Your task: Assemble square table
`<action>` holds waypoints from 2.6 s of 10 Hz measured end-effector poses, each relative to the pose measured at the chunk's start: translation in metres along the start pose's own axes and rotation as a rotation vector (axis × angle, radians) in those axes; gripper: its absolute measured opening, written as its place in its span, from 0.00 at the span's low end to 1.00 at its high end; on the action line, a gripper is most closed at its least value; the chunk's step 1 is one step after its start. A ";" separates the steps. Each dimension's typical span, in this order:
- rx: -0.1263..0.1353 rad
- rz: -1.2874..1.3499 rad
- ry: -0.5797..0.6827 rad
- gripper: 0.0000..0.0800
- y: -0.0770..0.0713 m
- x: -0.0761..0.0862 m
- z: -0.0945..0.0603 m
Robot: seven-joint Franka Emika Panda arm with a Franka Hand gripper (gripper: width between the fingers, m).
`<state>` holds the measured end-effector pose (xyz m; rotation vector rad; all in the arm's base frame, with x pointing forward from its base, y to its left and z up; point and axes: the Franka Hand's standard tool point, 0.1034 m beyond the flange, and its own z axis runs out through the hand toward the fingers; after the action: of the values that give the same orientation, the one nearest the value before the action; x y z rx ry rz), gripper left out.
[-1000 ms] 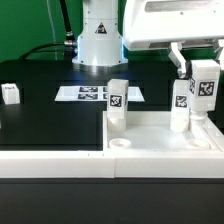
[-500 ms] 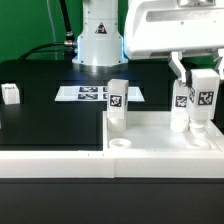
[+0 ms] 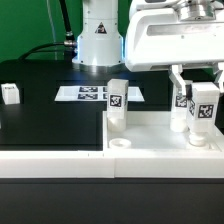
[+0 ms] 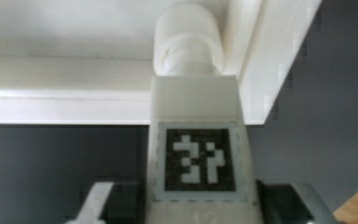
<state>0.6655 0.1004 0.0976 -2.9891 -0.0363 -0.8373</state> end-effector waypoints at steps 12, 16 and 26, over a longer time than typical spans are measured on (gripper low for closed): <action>-0.003 -0.009 -0.009 0.76 -0.003 -0.012 0.013; -0.003 -0.009 -0.009 0.81 -0.003 -0.012 0.013; 0.021 0.075 -0.519 0.81 -0.001 0.001 0.002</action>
Offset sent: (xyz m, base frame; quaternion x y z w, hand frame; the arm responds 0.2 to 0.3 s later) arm 0.0028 0.0003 -0.0138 -0.0147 0.0047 0.0043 0.9999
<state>0.6675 0.1017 0.0967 -3.0712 0.0516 -0.0388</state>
